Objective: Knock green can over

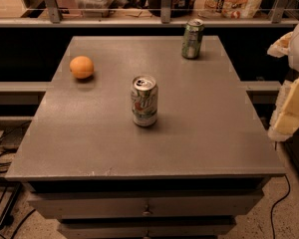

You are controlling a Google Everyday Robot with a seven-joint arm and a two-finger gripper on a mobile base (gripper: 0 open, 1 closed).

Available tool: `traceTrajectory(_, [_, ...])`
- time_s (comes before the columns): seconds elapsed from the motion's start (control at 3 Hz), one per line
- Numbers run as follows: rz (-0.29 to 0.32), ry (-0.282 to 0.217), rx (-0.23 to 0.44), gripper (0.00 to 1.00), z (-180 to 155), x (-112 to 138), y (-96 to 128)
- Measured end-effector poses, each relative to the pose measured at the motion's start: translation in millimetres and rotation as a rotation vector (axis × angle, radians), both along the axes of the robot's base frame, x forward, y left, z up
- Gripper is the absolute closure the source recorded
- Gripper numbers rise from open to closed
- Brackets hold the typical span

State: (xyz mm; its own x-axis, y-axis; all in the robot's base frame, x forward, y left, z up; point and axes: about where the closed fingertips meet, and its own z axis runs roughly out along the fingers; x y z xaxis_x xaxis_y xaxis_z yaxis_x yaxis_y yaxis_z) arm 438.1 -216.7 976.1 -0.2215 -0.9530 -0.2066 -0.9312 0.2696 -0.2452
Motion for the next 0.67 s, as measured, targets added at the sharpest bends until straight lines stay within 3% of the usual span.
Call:
traceTrajectory(0.33, [0.000, 0.000, 0.000, 0.00, 0, 0, 0])
traceTrajectory(0.67, [-0.022, -0.042, 0.072, 0.00, 2, 18, -1])
